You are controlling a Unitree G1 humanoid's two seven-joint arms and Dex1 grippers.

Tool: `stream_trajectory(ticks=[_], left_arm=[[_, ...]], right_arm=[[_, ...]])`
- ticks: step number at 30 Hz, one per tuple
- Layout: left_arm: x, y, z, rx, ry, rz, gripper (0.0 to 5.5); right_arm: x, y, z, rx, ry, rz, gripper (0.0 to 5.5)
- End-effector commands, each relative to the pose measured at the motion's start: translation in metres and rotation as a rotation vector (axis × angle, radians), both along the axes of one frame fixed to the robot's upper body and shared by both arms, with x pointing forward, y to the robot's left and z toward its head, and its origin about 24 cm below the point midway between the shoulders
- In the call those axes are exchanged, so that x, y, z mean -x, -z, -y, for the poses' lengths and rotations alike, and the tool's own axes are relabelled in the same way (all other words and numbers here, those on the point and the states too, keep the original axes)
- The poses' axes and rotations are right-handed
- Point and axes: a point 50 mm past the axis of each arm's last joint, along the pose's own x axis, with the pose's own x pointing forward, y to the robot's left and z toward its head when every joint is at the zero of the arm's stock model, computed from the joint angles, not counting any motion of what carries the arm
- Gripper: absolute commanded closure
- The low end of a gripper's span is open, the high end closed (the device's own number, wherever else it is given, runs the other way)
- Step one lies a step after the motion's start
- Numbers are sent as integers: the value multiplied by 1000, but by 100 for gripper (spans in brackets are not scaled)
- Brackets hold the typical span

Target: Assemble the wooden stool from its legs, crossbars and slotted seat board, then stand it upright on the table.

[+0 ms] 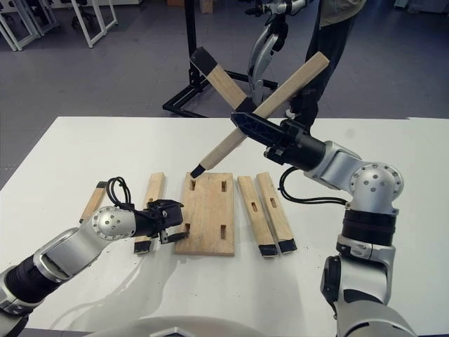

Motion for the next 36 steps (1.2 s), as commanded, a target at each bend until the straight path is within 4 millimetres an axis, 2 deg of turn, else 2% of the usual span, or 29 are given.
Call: stream_trajectory(ticks=[1, 4, 7, 14, 21, 26, 29, 32, 34, 36], left_arm=[[25, 23, -39, -241, 112, -190, 161], [23, 23, -64, -353, 177, -198, 161], [14, 22, -74, -375, 228, -157, 161], [7, 25, -68, -322, 235, -107, 161], [6, 26, -67, -309, 219, -84, 161], [4, 25, -66, -308, 225, -76, 161], [3, 25, -68, -313, 223, -72, 161], [3, 25, -66, -299, 217, -68, 161], [4, 26, -64, -286, 214, -71, 161], [5, 26, -62, -279, 214, -70, 161]], right_arm=[[-12, 18, 12, 67, 101, -32, 341], [-15, 37, 17, 143, 95, -61, 342], [-14, 56, 14, 242, 43, -75, 342], [-9, 83, 6, 356, -31, -78, 342], [-9, 121, 4, 463, -1, -98, 342], [-18, 125, -1, 510, -6, -50, 343], [-20, 126, 1, 682, -11, 83, 343], [-9, 123, -17, 742, -40, 207, 343], [8, 132, -34, 756, -89, 224, 343], [24, 151, -42, 778, -119, 191, 343]])
